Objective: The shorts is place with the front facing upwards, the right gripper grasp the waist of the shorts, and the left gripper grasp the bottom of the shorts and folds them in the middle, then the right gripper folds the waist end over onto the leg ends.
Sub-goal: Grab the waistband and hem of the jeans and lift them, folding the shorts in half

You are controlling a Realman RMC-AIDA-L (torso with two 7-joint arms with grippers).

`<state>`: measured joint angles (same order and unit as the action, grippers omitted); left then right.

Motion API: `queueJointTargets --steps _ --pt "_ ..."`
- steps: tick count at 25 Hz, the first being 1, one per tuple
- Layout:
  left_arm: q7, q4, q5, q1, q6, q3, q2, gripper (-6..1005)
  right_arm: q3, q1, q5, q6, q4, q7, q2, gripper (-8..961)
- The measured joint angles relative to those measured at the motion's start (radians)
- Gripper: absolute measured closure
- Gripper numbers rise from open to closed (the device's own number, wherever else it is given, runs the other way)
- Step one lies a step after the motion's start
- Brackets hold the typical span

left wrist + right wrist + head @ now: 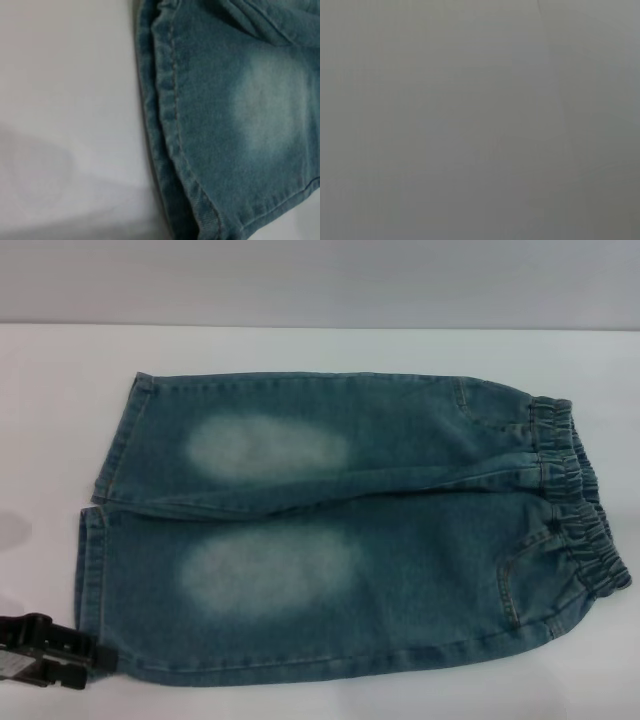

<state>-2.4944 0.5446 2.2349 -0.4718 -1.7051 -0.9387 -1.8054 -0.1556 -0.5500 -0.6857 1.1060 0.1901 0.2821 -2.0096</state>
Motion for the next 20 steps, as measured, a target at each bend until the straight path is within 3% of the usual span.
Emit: queueJointTargets --steps 20 --pt "0.016 0.0 -0.001 -0.041 0.0 0.046 -0.003 370 -0.001 0.01 0.0 0.0 -0.006 0.006 -0.001 515"
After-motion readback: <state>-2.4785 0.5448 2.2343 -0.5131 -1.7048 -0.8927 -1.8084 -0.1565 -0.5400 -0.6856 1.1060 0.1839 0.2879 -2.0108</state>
